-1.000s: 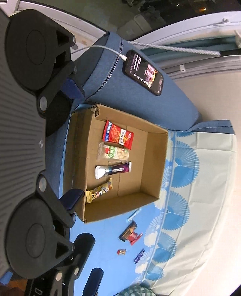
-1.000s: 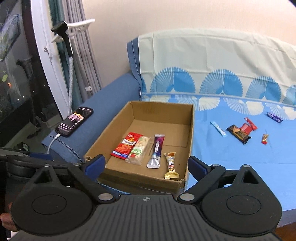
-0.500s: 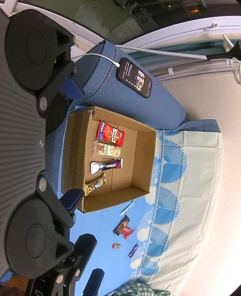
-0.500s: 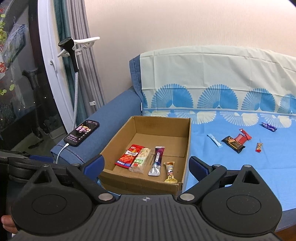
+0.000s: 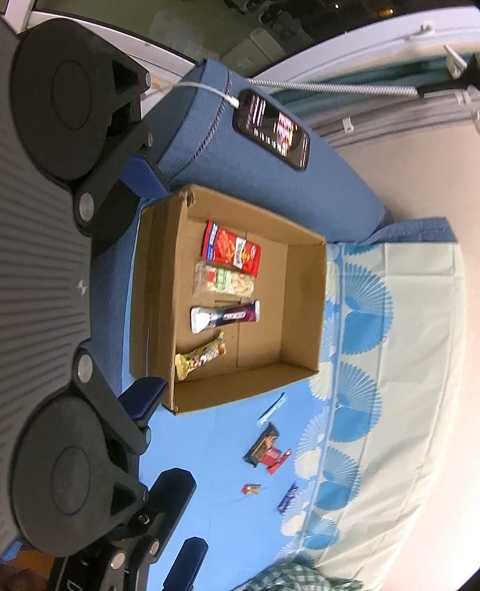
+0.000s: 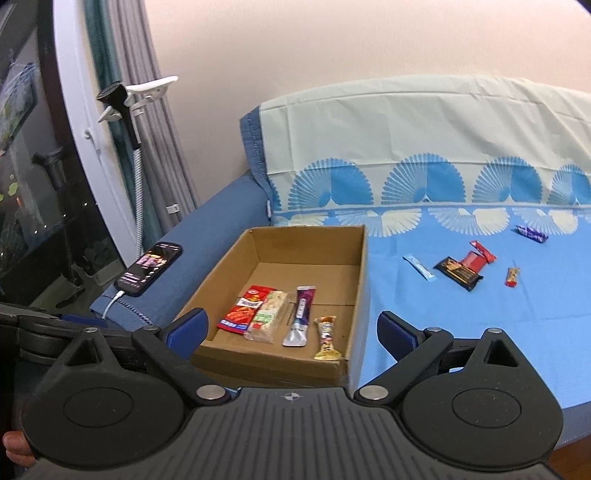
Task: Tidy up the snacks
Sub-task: 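Move both tools toward the remaining chocolate bars and candy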
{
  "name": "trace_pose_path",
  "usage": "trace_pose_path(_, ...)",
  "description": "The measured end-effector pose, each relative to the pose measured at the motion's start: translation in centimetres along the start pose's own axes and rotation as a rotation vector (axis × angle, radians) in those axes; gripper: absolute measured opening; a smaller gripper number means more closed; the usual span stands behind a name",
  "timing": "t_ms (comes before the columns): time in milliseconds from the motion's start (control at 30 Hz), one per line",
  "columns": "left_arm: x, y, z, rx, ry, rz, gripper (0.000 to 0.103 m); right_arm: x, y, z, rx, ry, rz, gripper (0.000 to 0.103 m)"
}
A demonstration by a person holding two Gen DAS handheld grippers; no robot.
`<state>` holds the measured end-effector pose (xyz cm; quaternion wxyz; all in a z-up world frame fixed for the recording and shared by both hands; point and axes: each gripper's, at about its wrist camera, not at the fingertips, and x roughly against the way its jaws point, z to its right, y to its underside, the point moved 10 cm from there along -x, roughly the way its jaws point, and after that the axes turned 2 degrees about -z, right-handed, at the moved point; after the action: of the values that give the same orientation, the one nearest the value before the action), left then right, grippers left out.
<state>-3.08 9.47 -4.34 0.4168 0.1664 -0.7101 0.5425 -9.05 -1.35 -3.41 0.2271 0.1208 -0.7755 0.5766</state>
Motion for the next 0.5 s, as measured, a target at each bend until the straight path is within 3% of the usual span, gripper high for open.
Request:
trace_pose_path(233, -3.9, -2.8, 5.0, -0.016, 0.029, -0.087, 0.103, -0.9, -0.3, 6.8, -0.068, 0.105, 0.020, 0.098)
trace_pose_path(500, -11.3, -8.6, 15.3, -0.036, 0.089, -0.187, 0.103, -2.7, -0.7, 21.0, -0.227, 0.330, 0.021, 0.098)
